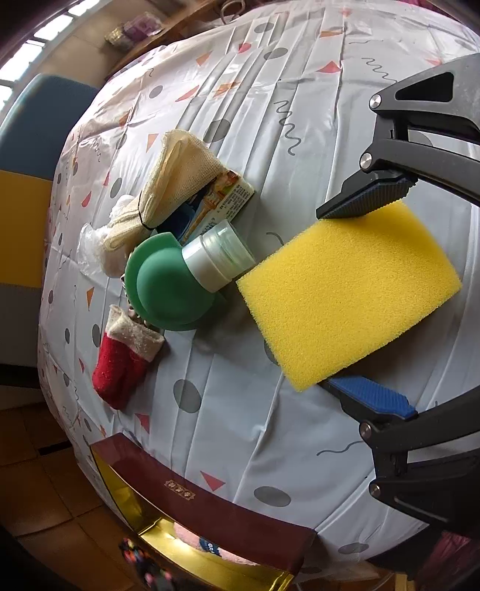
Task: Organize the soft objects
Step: 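Grasp the yellow sponge with the right tool while the left tool holds the hair extension, then lower the hair extension into the tray and open the left tool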
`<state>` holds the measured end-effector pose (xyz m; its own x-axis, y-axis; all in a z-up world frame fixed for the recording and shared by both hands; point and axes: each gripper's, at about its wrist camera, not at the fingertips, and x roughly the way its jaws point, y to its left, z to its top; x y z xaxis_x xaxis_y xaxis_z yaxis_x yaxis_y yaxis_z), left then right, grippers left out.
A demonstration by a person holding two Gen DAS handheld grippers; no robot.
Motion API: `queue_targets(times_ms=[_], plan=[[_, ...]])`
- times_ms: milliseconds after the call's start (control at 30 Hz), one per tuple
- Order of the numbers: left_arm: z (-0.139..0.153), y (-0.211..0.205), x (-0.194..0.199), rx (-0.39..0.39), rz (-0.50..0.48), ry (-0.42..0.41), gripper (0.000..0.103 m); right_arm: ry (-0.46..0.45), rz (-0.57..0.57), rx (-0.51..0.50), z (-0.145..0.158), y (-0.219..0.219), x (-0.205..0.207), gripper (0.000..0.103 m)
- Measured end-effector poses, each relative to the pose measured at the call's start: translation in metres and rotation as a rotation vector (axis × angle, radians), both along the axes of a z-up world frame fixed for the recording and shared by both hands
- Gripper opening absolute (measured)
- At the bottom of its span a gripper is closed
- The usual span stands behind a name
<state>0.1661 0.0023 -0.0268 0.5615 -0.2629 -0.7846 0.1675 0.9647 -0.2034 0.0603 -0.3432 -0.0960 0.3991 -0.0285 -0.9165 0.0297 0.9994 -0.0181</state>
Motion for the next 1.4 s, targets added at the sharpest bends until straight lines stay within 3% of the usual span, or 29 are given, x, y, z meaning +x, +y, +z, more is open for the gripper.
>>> queue_targets(times_ms=[133, 400, 567, 633, 833, 1033, 1400], plan=[[-0.017, -0.005, 0.023, 0.031, 0.009, 0.027, 0.028, 0.001, 0.006, -0.009, -0.001, 0.002, 0.0, 0.08], [-0.038, -0.03, 0.053, 0.071, -0.061, 0.053, 0.03, 0.004, 0.018, -0.025, -0.005, 0.006, 0.001, 0.081], [-0.044, -0.033, 0.064, 0.072, -0.068, 0.063, 0.046, 0.004, 0.02, -0.028, -0.005, 0.007, 0.001, 0.081], [-0.04, -0.031, 0.062, 0.064, -0.056, 0.059, 0.046, 0.004, 0.021, -0.029, -0.005, 0.007, 0.001, 0.081], [-0.019, -0.02, 0.037, 0.084, 0.005, 0.0, 0.046, 0.005, 0.024, -0.033, -0.006, 0.008, 0.002, 0.082], [0.004, -0.014, -0.018, 0.068, 0.039, -0.069, 0.047, 0.003, 0.03, -0.043, -0.008, 0.009, 0.002, 0.082], [0.013, -0.012, -0.08, 0.084, 0.033, -0.125, 0.047, 0.003, 0.041, -0.06, -0.012, 0.01, -0.001, 0.083]])
